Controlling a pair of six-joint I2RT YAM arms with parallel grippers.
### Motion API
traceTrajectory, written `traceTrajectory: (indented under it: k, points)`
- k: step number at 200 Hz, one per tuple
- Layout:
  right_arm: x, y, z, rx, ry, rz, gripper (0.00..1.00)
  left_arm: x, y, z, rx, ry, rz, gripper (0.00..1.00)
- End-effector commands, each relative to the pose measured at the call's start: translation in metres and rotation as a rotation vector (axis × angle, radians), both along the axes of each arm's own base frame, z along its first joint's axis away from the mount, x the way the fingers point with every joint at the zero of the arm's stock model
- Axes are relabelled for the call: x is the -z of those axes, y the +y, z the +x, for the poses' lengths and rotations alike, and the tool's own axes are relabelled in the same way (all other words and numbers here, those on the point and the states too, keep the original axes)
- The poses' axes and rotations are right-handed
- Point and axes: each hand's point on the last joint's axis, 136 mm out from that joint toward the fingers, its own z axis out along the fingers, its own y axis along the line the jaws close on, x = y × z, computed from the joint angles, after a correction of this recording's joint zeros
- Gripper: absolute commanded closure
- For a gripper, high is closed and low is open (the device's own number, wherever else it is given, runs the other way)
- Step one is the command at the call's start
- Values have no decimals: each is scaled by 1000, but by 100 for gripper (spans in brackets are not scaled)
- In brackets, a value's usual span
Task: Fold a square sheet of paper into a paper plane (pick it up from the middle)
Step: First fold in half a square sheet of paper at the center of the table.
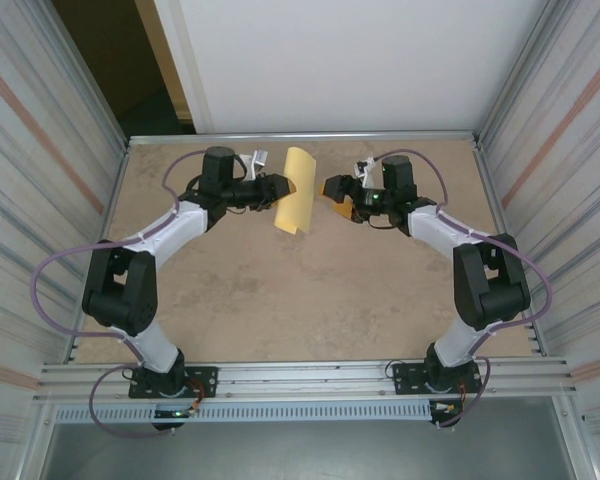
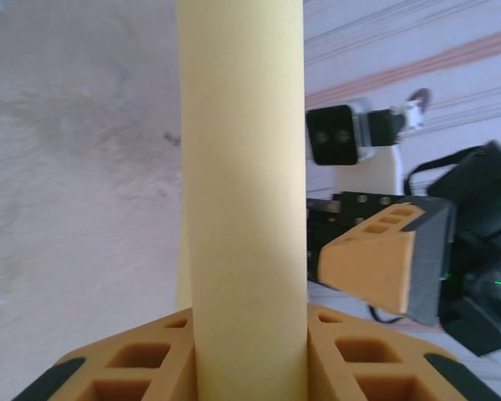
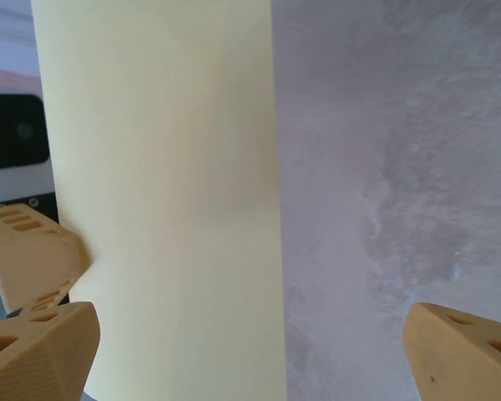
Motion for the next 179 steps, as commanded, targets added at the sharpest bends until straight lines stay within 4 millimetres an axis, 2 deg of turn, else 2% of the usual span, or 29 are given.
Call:
traceTrajectory:
  k: [1,34,69,99,125,179]
  points:
    - [-42,17,-4,-80,-81,102,6,-36,-8,-12,65,-6,-143,67]
    - [-51,33,-1,-129,-79,165,6,-44,-10,-13,80,7,-190,67]
    - [-69,37,-3,-155,-109,217,9,-32,-9,-9,65,34,-163,67]
    - [-72,30,-5,-140,-115,217,14,-21,-2,-4,35,58,-144,69]
    - [-72,23,-8,-127,-112,215,25,-13,3,-1,13,75,-135,70]
    - [-65,16,-7,-95,-85,177,57,-4,5,-1,5,94,-113,71]
